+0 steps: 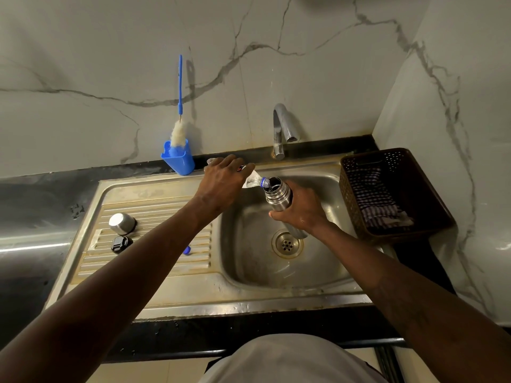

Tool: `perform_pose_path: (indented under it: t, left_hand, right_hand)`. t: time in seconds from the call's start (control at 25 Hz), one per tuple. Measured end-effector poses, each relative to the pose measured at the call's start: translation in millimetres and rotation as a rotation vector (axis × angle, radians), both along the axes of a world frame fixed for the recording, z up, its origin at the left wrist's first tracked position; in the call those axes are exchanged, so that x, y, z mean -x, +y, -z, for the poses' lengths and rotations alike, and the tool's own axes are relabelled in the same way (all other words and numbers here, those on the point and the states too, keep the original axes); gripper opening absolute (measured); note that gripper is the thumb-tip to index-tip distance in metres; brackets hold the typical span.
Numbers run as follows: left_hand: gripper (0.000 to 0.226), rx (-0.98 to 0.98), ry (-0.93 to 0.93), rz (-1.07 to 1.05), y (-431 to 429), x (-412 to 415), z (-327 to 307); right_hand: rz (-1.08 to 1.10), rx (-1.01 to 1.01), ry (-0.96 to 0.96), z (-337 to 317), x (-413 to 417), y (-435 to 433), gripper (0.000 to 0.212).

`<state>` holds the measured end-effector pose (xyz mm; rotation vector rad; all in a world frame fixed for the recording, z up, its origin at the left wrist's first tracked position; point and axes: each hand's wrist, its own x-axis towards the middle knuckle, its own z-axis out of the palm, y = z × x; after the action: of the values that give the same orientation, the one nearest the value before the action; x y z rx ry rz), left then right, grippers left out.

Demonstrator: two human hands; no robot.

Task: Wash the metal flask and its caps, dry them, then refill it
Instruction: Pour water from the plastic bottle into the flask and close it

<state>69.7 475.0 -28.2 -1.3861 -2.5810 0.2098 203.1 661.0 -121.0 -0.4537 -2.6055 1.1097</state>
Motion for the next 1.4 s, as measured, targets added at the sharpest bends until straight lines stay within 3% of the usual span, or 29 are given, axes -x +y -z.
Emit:
perform_pose_path:
  t: [1.4]
  left_hand:
    - [0.067, 0.004, 0.073, 0.059, 0.0, 3.2, -5.2]
  right_hand:
    - [-0.016, -0.004, 0.013, 5.8, 6.5, -0.2, 0.068]
